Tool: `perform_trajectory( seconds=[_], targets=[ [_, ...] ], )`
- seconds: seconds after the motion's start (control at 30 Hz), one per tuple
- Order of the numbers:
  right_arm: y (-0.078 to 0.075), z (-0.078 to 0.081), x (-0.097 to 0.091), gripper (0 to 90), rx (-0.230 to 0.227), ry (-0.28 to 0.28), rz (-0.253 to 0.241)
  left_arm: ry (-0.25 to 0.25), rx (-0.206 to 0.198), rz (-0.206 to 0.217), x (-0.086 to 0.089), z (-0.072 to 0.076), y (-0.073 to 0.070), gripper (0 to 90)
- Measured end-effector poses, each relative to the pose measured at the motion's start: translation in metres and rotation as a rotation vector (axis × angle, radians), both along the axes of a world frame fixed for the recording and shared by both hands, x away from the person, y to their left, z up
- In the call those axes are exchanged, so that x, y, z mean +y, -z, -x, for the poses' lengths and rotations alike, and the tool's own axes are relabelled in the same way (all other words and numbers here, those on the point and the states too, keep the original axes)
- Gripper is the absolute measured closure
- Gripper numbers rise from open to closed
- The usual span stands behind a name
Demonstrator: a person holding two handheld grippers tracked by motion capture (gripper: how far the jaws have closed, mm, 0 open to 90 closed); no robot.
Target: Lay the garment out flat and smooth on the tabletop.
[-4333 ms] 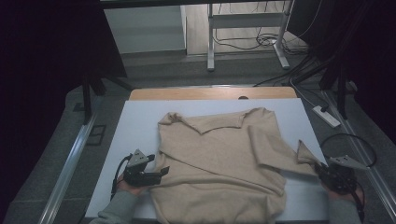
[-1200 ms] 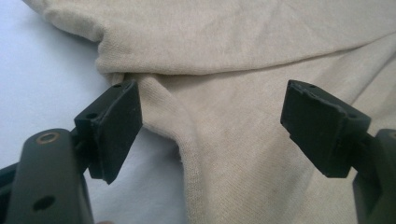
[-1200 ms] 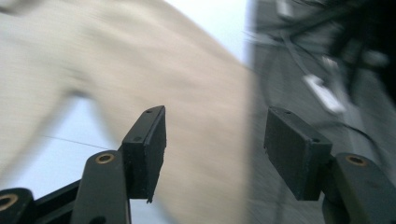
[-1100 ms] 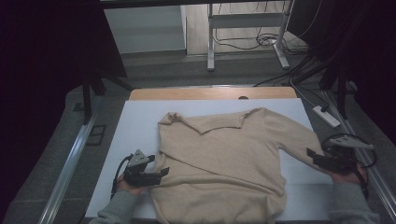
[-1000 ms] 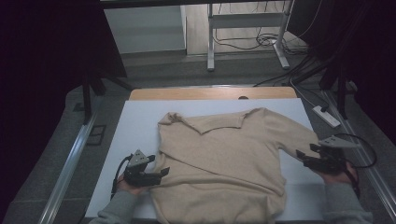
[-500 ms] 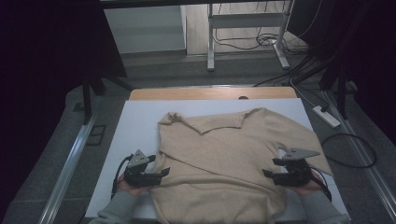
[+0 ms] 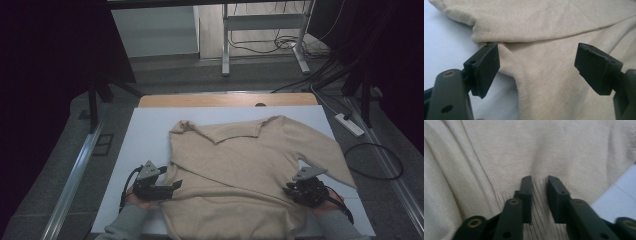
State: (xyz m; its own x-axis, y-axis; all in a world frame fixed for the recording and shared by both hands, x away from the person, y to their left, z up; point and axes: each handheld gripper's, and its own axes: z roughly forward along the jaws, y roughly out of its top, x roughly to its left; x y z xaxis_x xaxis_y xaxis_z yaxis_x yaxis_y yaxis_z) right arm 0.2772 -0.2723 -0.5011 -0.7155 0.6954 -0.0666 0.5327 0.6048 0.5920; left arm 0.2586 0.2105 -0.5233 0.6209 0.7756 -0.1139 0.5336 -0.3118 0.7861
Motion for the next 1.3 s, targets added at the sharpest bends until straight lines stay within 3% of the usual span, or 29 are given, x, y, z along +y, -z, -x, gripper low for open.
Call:
perform_trajectory(
  seconds=[0.2,0.37,0.53,0.67,0.77,0.93,1.07,1.17,1.23,1.3],
  targets=[
    [-0.01,0.003,0.004,80.8,-0.05,-0.011,0.017,0.002,-0.004,-0.001,0.0,0.001,-0.001,20.4],
    [-0.025,0.008,0.002,81.6,-0.174,-0.007,-0.095,0.0,-0.005,-0.003,0.0,0.001,0.0,20.4],
    [-0.034,0.008,0.007,82.1,-0.212,-0.02,-0.228,-0.003,-0.013,-0.005,0.001,0.001,-0.001,20.4],
    [-0.038,0.002,0.029,82.2,-0.178,-0.067,-0.319,-0.006,-0.017,-0.004,0.001,0.001,-0.002,20.4],
    [-0.038,-0.003,0.061,82.3,-0.136,-0.126,-0.355,-0.007,-0.02,-0.006,0.001,0.001,-0.002,20.4],
    [-0.025,-0.005,0.121,82.4,-0.098,-0.274,-0.314,-0.008,-0.02,-0.007,0.002,0.002,-0.001,20.4],
    [-0.015,0.0,0.156,82.3,-0.049,-0.36,-0.328,-0.009,-0.019,-0.005,0.003,0.002,-0.001,20.4],
    [-0.009,0.008,0.167,79.4,-0.005,-0.414,-0.344,-0.011,-0.019,-0.002,0.004,0.002,-0.001,20.4],
    [-0.009,0.012,0.164,67.4,-0.014,-0.44,-0.342,-0.011,-0.022,0.0,0.004,0.002,-0.002,20.4],
    [-0.016,0.013,0.151,59.9,-0.037,-0.412,-0.373,-0.007,-0.023,-0.001,0.003,0.003,-0.002,20.4]
  ],
)
